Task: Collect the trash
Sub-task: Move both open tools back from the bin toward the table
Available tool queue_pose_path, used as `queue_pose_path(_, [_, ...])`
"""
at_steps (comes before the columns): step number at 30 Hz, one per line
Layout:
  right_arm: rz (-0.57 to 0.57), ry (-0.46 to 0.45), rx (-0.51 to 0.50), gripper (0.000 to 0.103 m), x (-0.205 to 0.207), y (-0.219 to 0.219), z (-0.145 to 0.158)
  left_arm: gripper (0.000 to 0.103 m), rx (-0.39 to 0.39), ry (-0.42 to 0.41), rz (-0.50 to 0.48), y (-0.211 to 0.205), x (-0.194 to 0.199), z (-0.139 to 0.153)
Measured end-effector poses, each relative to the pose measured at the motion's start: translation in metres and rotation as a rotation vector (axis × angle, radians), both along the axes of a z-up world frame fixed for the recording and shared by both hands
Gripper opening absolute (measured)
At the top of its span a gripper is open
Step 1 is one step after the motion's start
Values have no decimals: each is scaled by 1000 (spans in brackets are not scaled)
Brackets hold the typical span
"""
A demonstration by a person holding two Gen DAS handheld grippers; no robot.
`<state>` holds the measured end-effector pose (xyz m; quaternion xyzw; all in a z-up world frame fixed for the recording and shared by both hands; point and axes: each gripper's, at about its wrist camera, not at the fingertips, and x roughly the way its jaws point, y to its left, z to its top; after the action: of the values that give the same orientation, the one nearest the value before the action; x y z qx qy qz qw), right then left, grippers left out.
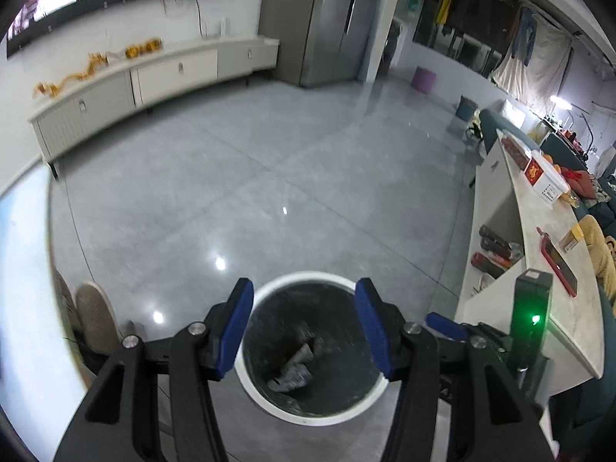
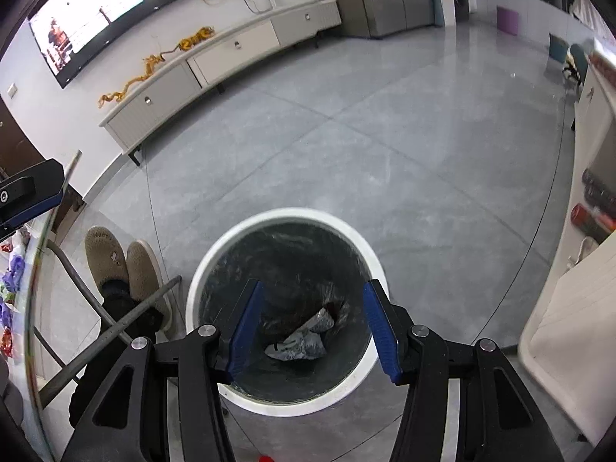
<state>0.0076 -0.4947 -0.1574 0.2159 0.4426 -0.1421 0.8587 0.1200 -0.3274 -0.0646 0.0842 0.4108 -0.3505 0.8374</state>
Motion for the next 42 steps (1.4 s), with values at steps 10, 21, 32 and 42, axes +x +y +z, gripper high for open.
queue_pose_path(10, [30, -78, -102, 54, -9, 25, 63, 53, -42, -131, 16, 39, -26, 37])
queue_pose_path(21, [155, -165, -145, 56, -4, 88, 113, 55, -7, -167, 116, 115, -31, 49])
queue_pose_path(32, [317, -234, -148, 57, 8, 170, 142, 67, -12, -259, 325, 238, -39, 60])
queue_pose_path(42, [462, -246, -134, 57, 16, 239, 146, 67, -13, -280, 543, 357, -46, 57])
